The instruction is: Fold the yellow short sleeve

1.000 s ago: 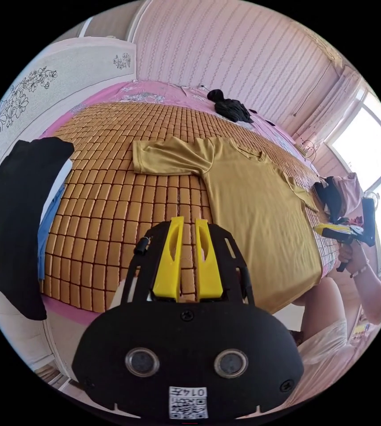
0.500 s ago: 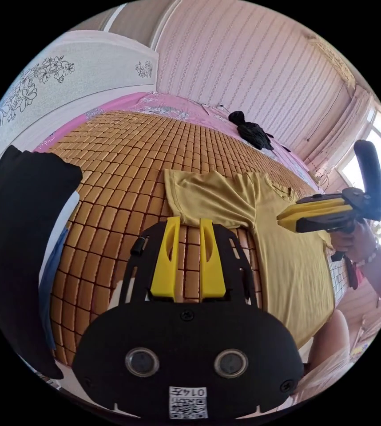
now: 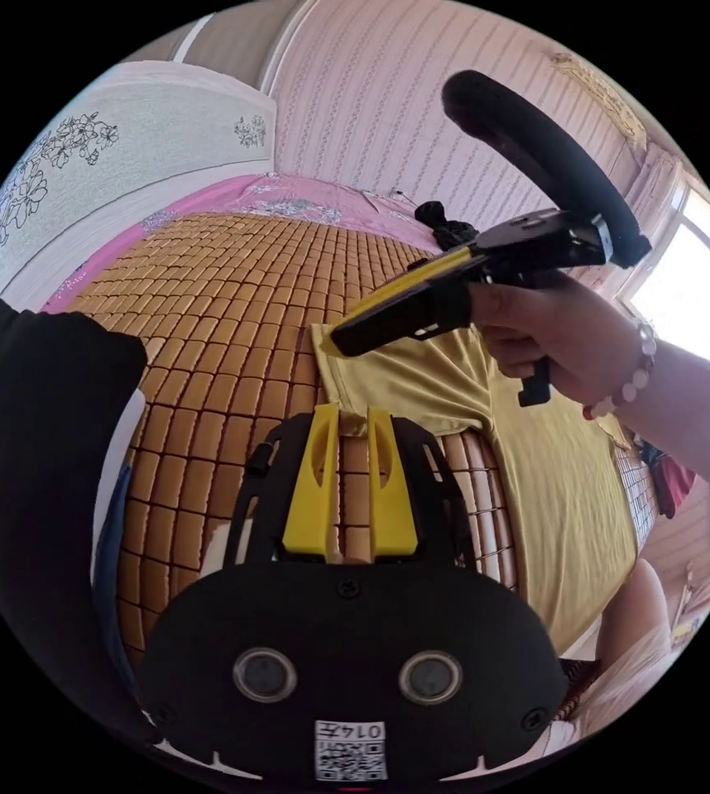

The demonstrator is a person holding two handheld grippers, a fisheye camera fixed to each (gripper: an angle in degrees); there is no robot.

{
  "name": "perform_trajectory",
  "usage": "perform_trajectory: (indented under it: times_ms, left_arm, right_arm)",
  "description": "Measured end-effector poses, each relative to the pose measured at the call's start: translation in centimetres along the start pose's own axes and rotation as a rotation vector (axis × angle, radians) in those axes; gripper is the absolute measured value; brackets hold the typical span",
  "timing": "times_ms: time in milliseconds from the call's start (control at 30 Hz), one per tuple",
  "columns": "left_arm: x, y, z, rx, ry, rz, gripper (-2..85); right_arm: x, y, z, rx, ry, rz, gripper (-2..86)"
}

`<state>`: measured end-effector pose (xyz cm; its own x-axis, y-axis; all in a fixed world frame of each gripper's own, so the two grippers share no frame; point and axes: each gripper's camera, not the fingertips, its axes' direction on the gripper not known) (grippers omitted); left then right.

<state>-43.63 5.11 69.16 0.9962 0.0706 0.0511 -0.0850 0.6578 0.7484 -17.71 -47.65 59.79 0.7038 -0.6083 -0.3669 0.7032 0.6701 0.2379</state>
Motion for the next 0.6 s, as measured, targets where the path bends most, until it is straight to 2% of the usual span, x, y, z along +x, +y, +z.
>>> perform_trajectory:
  times_ms: [300,600]
  left_arm:
    - [0.2,-0.8,1.1,-0.065,-0.024,0.010,4.5]
    - [0.6,-1.0,0.8,-0.060,-0.022,0.020,0.7]
  right_arm:
    - [1.0,-3.1,4.0,-0.062,0.063,0.103,10.1]
    - [3.0,-1.5,3.1,-0.006,-0.028,0.136,1.8]
